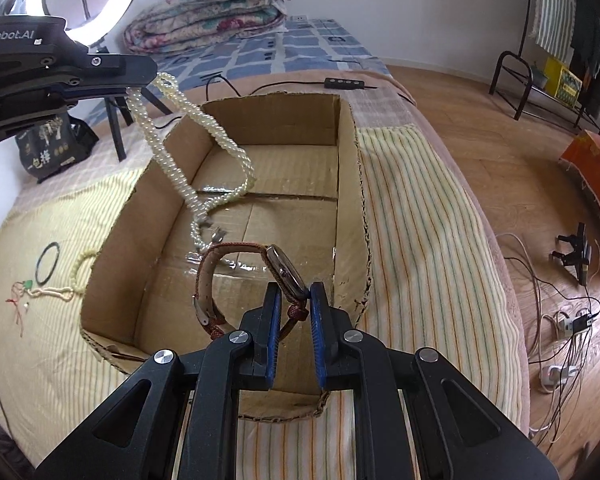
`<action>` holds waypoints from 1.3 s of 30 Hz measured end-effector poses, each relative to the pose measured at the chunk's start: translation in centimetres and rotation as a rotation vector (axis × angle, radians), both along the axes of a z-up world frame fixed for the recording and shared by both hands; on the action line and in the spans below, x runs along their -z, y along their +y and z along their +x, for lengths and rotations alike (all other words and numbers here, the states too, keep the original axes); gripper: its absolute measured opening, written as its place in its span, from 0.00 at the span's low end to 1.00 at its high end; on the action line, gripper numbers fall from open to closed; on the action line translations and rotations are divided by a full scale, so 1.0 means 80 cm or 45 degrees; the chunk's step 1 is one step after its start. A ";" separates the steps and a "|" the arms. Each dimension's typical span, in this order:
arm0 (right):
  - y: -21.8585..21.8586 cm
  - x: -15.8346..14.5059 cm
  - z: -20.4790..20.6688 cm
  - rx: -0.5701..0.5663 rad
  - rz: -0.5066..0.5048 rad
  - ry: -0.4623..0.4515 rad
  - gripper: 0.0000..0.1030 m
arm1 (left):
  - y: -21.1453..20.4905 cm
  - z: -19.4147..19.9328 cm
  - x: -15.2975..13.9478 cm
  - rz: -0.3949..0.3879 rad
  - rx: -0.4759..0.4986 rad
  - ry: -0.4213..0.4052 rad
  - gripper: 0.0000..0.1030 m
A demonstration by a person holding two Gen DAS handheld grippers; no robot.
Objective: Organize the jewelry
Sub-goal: 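Open the left tool over the box while the right tool releases the watch inside, then lift both open tools out of the box and back over the bed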
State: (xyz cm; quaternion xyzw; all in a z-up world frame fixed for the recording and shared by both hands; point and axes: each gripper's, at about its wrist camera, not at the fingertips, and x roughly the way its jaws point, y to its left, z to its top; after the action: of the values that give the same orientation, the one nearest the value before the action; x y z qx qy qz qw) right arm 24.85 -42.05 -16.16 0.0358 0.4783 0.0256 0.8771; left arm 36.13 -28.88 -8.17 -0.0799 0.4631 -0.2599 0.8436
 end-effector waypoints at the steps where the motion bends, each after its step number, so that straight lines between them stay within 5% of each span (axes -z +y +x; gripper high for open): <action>1: 0.001 0.000 -0.001 -0.002 -0.004 -0.003 0.13 | 0.000 0.000 0.000 0.004 0.001 -0.003 0.06; 3: 0.001 -0.002 0.002 0.000 -0.012 -0.013 0.29 | 0.000 -0.001 -0.002 0.018 0.003 -0.011 0.06; 5: 0.003 -0.009 0.000 0.014 -0.029 -0.038 0.55 | 0.000 -0.003 -0.004 0.034 0.008 -0.011 0.21; 6: 0.003 -0.013 -0.002 0.010 -0.020 -0.060 0.57 | 0.001 -0.005 -0.006 0.043 0.006 -0.025 0.33; 23: 0.029 -0.069 -0.041 0.012 -0.057 -0.155 0.58 | 0.072 -0.063 -0.077 0.072 -0.077 -0.170 0.37; 28: 0.040 -0.096 -0.066 0.012 -0.034 -0.231 0.69 | 0.118 -0.096 -0.112 0.070 -0.118 -0.229 0.37; 33: 0.057 -0.109 -0.095 -0.037 -0.036 -0.285 0.70 | 0.169 -0.136 -0.139 0.124 -0.148 -0.306 0.56; 39: 0.080 -0.107 -0.126 -0.142 -0.073 -0.341 0.70 | 0.236 -0.187 -0.141 0.205 -0.150 -0.355 0.59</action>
State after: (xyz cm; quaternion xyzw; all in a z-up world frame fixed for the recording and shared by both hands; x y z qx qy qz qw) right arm 14.79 -35.65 -7.59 -0.0196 0.3588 0.0652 0.9309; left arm 21.19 -10.01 3.13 -0.0023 0.3552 -0.1807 0.9171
